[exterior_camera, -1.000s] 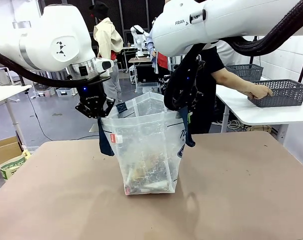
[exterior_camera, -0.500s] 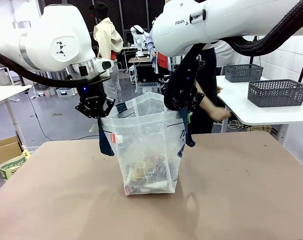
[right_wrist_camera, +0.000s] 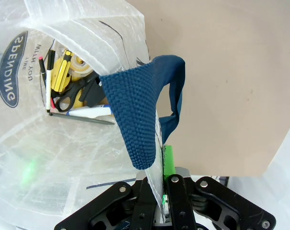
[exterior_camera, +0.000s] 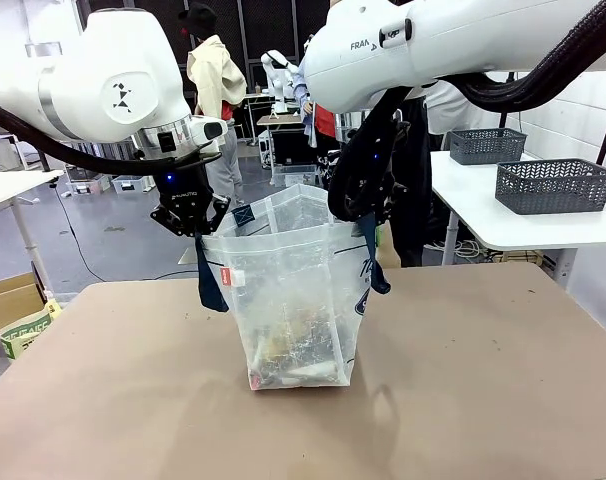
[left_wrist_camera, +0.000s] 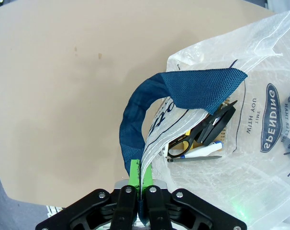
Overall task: Transfer purchased items from the store into the shopping bag.
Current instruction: Move the Reusable shopping bag to the right side of the table.
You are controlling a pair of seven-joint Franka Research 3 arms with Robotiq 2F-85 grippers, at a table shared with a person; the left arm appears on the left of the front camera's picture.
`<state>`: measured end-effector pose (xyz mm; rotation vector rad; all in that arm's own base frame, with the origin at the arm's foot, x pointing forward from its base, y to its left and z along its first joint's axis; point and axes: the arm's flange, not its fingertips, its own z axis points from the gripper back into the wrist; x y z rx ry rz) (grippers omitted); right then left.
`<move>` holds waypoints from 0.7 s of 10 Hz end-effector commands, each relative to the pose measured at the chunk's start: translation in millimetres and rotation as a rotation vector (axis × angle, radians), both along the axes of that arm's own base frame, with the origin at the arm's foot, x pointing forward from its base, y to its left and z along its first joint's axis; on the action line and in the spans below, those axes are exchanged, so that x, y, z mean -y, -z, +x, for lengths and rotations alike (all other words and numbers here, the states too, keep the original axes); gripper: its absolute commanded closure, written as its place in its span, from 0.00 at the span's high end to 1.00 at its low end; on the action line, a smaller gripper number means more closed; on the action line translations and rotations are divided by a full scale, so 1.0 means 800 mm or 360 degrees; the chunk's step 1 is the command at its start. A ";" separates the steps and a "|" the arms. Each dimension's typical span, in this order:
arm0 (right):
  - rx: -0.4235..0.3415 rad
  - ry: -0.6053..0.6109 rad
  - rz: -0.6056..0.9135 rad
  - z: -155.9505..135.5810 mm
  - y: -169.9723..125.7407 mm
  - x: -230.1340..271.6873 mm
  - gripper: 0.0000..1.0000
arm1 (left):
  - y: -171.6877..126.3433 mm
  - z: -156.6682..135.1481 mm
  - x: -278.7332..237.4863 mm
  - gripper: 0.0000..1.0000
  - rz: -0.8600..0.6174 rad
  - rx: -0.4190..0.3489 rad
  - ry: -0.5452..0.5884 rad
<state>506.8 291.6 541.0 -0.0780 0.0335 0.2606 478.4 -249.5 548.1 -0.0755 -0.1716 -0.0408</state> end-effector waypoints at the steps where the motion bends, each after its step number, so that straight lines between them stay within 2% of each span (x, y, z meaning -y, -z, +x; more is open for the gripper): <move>1: 0.0005 0.0005 0.0013 0.001 -0.002 0.001 0.00 | -0.001 0.000 -0.003 0.00 -0.0003 0.0024 0.0015; 7: 0.0000 0.0000 0.0000 0.000 0.000 0.000 0.00 | 0.000 0.000 0.000 0.00 0.0000 0.0000 0.0000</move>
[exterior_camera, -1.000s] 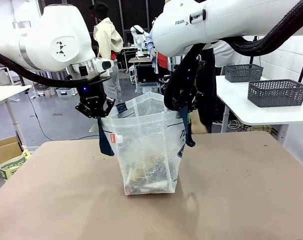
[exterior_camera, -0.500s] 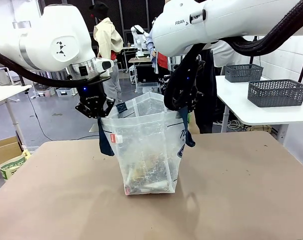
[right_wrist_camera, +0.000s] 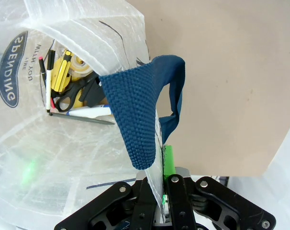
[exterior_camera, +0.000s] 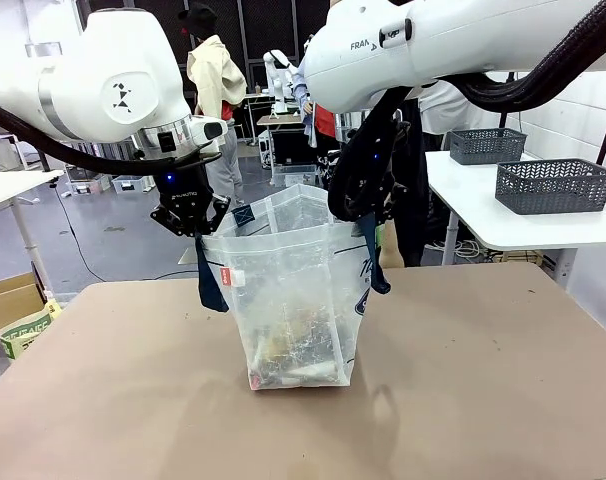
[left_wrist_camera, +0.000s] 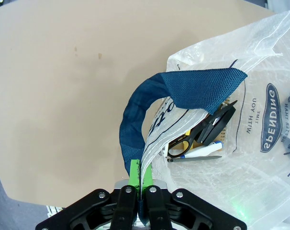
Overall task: Transfer purchased items from the store into the shopping bag.
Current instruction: Move the Reusable shopping bag to the right side of the table.
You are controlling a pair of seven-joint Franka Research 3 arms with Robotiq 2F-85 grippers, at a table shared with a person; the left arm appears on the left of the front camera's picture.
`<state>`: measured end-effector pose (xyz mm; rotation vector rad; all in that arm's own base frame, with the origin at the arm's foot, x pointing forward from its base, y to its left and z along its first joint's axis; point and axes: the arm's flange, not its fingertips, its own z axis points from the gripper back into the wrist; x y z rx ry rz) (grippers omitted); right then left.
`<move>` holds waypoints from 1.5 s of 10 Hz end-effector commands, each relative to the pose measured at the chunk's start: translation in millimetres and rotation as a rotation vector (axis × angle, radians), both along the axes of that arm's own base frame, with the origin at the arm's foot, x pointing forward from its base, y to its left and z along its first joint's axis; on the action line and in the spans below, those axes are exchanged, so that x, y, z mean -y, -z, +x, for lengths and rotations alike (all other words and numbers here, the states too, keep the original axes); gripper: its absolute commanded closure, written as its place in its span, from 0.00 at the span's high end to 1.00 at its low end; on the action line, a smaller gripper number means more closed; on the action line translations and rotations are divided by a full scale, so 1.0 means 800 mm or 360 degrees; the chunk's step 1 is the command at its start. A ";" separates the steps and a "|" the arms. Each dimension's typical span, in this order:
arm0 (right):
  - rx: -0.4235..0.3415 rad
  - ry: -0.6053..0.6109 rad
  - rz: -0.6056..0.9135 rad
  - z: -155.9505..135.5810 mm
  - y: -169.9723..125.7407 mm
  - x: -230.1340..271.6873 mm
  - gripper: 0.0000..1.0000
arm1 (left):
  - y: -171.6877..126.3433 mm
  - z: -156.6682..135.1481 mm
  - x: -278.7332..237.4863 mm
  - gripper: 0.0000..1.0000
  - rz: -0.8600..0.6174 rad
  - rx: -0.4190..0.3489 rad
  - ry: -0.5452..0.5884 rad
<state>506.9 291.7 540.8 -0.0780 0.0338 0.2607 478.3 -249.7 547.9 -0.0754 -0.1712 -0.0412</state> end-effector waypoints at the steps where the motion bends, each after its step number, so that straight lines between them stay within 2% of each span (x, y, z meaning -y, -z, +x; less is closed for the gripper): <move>1: 0.0013 0.0018 0.0039 -0.004 0.001 -0.006 0.00 | -0.004 -0.001 0.005 0.00 -0.0059 0.0012 -0.0062; 4: 0.0001 0.0209 0.0099 -0.019 -0.005 -0.030 0.00 | -0.015 -0.007 0.022 0.00 -0.0162 0.0029 -0.0143; 6: -0.0098 0.0446 0.0199 -0.009 -0.002 -0.040 0.00 | -0.012 -0.001 0.026 0.00 -0.0261 -0.0036 -0.0179; 7: -0.0116 0.0489 0.0232 -0.004 0.002 -0.048 0.00 | -0.010 0.001 0.031 0.00 -0.0304 -0.0071 -0.0191; 8: -0.0076 0.0522 0.0246 -0.001 0.002 -0.053 0.00 | -0.008 0.002 0.035 0.00 -0.0330 -0.0080 -0.0210; 10: -0.0058 0.0529 0.0277 0.004 0.003 -0.058 0.00 | -0.005 0.001 0.045 0.00 -0.0403 -0.0131 -0.0248; 11: -0.0080 0.0500 0.0281 0.008 0.004 -0.055 0.00 | -0.005 0.000 0.042 0.00 -0.0409 -0.0157 -0.0200; 12: -0.0092 0.0305 0.0209 0.003 0.001 -0.048 0.00 | -0.003 0.001 0.035 0.00 -0.0343 -0.0105 -0.0194; 13: -0.0077 0.0506 0.0246 0.003 0.004 -0.053 0.00 | -0.003 0.001 0.035 0.00 -0.0343 -0.0105 -0.0194; 15: -0.0086 0.0440 0.0238 0.003 0.005 -0.053 0.00 | -0.002 0.002 0.037 0.00 -0.0362 -0.0119 -0.0198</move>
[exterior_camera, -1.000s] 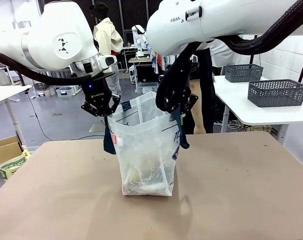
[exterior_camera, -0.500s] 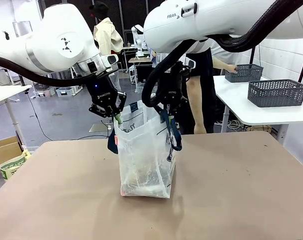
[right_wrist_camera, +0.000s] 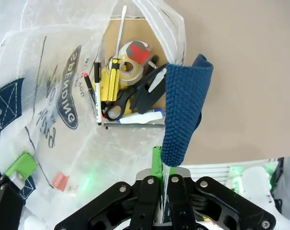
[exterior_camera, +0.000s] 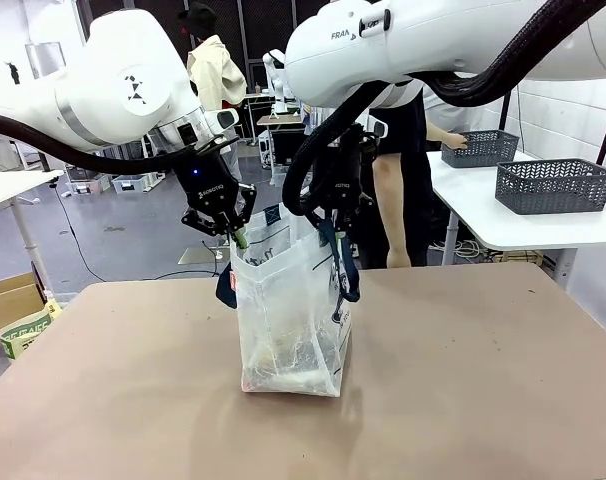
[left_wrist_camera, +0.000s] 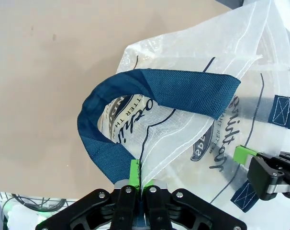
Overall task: Transfer purchased items from the store into the shopping bag.
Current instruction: Move the Reusable shopping bag to the right side of the table.
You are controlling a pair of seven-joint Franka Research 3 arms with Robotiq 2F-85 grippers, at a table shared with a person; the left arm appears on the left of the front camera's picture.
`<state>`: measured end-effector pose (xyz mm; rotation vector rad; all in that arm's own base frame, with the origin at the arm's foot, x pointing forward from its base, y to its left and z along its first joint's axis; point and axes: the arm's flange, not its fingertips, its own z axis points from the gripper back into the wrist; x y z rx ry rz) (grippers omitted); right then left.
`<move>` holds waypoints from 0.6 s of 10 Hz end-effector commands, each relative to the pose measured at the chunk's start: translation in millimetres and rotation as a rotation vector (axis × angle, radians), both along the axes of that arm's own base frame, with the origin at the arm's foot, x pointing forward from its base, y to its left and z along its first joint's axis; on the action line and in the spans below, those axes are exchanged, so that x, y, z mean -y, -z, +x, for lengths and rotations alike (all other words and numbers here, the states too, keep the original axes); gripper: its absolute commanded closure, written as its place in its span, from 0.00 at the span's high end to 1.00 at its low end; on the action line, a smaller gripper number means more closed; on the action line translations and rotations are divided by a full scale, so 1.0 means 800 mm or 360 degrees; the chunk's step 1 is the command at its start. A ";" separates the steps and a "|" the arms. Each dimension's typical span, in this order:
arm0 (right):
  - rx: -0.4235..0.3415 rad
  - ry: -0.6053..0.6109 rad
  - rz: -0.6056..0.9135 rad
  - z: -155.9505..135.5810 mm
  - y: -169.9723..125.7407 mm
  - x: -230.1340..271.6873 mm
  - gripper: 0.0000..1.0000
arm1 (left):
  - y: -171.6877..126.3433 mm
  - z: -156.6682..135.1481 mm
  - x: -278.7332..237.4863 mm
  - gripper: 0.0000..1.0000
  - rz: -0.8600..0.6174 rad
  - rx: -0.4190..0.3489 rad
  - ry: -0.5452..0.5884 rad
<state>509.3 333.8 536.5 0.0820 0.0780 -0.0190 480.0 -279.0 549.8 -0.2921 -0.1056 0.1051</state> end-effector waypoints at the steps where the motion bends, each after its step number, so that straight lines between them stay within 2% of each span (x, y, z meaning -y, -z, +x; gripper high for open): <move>1: 0.0017 0.0013 0.0014 0.006 -0.001 -0.004 0.00 | -0.001 -0.005 0.010 0.00 -0.0102 -0.0014 -0.0033; 3: 0.0052 0.0033 0.0058 0.016 -0.007 -0.006 0.00 | -0.003 -0.015 0.016 0.00 -0.0182 -0.0018 -0.0180; 6: 0.0076 0.0054 0.0090 0.028 -0.008 -0.021 0.00 | -0.003 -0.021 0.024 0.00 -0.0284 -0.0007 -0.0214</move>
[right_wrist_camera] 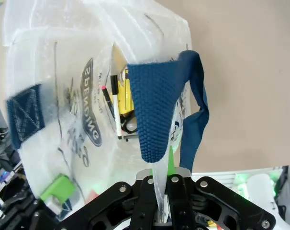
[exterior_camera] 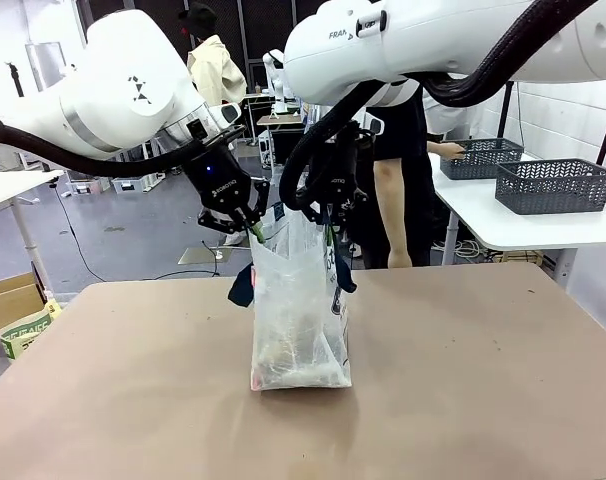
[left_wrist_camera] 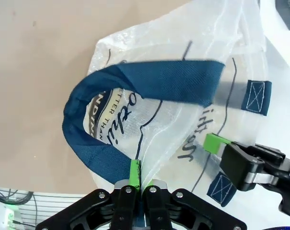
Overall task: Transfer purchased items from the store into the shopping bag.
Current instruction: Move the Reusable shopping bag to the right side of the table.
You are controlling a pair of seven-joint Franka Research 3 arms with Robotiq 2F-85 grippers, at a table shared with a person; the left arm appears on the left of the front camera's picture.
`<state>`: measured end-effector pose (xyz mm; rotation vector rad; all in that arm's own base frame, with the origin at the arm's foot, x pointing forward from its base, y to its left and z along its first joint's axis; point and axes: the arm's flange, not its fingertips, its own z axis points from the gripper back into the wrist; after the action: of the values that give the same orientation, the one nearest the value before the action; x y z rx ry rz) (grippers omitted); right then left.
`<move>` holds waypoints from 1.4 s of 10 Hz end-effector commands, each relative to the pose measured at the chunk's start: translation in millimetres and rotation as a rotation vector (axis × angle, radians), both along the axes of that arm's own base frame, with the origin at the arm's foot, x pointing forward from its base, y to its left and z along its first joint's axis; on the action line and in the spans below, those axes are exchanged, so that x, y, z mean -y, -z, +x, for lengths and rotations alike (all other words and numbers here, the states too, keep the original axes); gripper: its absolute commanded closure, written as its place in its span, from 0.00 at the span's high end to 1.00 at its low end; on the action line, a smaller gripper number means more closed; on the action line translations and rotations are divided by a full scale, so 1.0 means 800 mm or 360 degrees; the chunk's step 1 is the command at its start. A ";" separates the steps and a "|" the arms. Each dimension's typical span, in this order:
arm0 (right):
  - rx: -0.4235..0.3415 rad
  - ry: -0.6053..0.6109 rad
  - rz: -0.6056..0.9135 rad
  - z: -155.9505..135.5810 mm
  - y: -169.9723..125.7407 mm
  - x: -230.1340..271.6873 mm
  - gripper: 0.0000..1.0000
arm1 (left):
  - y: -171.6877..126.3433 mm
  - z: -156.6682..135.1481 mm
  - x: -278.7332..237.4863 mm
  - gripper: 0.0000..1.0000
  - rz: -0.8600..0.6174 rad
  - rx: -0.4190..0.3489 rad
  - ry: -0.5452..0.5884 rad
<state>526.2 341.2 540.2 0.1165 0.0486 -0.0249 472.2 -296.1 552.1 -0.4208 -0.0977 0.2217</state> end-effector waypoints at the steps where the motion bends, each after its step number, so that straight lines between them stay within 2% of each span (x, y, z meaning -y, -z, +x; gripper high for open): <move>1: 0.0029 0.0072 0.0063 0.010 -0.004 -0.015 0.00 | 0.002 -0.013 0.005 0.00 -0.0082 0.0013 -0.0024; 6: 0.0044 0.0056 0.0147 0.004 0.000 -0.035 0.00 | 0.012 -0.011 0.019 0.00 -0.0134 0.0050 0.0039; 9: 0.0004 0.0091 0.0144 0.010 0.005 -0.049 0.00 | 0.010 -0.011 0.025 0.00 -0.0202 0.0064 0.0026; 10: -0.0012 0.0094 0.0146 0.010 0.005 -0.049 0.00 | 0.010 -0.014 0.022 0.00 -0.0195 0.0062 0.0129; 11: -0.0009 0.0080 0.0156 0.008 0.002 -0.043 0.00 | 0.010 -0.009 0.025 0.00 -0.0127 0.0024 0.0000; 14: 0.0008 0.0048 0.0098 0.006 0.012 -0.043 0.00 | 0.010 -0.009 0.025 0.00 -0.0127 0.0024 0.0000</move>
<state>532.4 375.0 529.5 0.1782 0.0449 -0.0540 466.0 -316.2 540.9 -0.5039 -0.0980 0.2052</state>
